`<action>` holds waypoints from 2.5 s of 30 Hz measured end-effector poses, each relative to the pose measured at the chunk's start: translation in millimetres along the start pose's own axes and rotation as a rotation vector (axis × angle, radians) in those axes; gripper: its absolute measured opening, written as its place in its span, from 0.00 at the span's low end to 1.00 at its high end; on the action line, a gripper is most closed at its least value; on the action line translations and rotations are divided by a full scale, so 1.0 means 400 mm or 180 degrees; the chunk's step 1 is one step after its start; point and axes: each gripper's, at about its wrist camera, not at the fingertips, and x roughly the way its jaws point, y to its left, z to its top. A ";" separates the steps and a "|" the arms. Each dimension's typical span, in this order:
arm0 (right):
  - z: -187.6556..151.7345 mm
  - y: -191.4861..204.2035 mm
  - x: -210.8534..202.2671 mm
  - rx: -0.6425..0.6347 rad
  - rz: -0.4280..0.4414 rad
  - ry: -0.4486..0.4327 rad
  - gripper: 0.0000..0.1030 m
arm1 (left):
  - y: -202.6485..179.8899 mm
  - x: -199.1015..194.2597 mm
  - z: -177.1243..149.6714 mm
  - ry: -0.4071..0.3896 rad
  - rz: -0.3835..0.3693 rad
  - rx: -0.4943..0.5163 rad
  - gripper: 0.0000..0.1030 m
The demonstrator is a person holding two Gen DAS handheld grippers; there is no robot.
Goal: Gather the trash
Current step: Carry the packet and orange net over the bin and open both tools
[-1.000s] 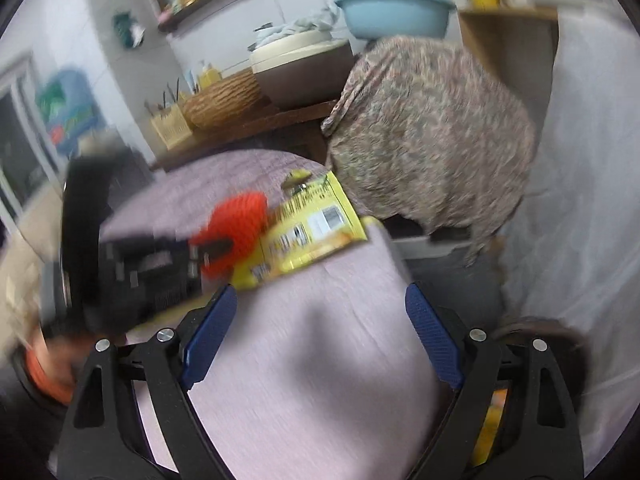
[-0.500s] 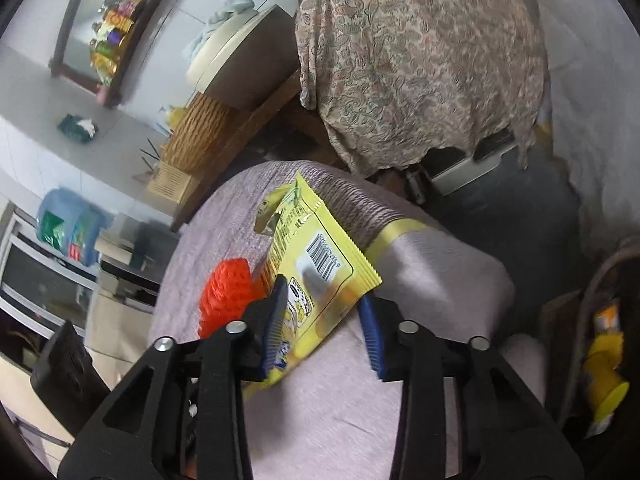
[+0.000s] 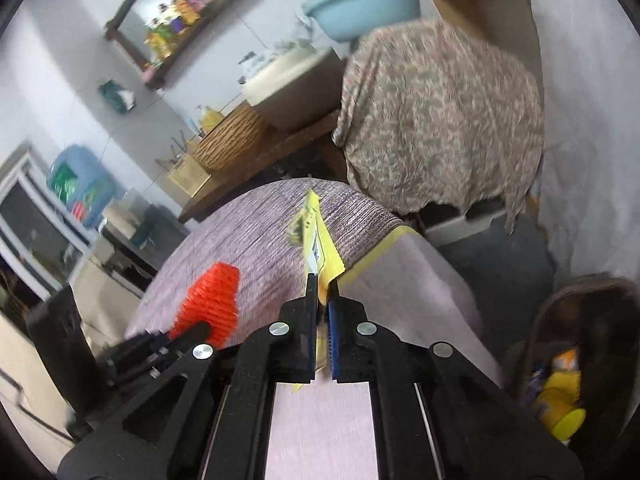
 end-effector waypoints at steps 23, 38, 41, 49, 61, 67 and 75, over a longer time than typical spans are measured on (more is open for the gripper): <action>-0.266 -0.128 -0.490 -0.0360 -0.1015 -0.0596 0.05 | -0.349 -0.217 -0.169 -0.0030 -0.0856 0.0410 0.17; -0.396 -0.424 -0.255 0.0019 -0.1690 0.0082 0.06 | -0.494 -0.107 -0.197 0.0412 -0.1126 0.0229 0.17; -0.425 -0.456 -0.234 0.0122 -0.1761 0.0171 0.19 | -0.517 -0.072 -0.194 0.0495 -0.1104 0.0255 0.17; -0.454 -0.470 -0.337 0.0329 -0.1940 -0.0183 0.64 | -0.602 0.013 -0.164 0.0663 -0.1029 0.0477 0.17; -0.455 -0.478 -0.485 0.0207 -0.2403 -0.0496 0.75 | -0.729 0.131 -0.181 0.0896 -0.0873 0.0810 0.17; -0.458 -0.488 -0.518 0.0224 -0.2446 -0.0554 0.76 | -0.766 0.173 -0.190 0.0981 -0.0801 0.0895 0.19; -0.451 -0.468 -0.542 0.0169 -0.2513 -0.0664 0.82 | -0.772 0.172 -0.185 0.0947 -0.0798 0.0919 0.36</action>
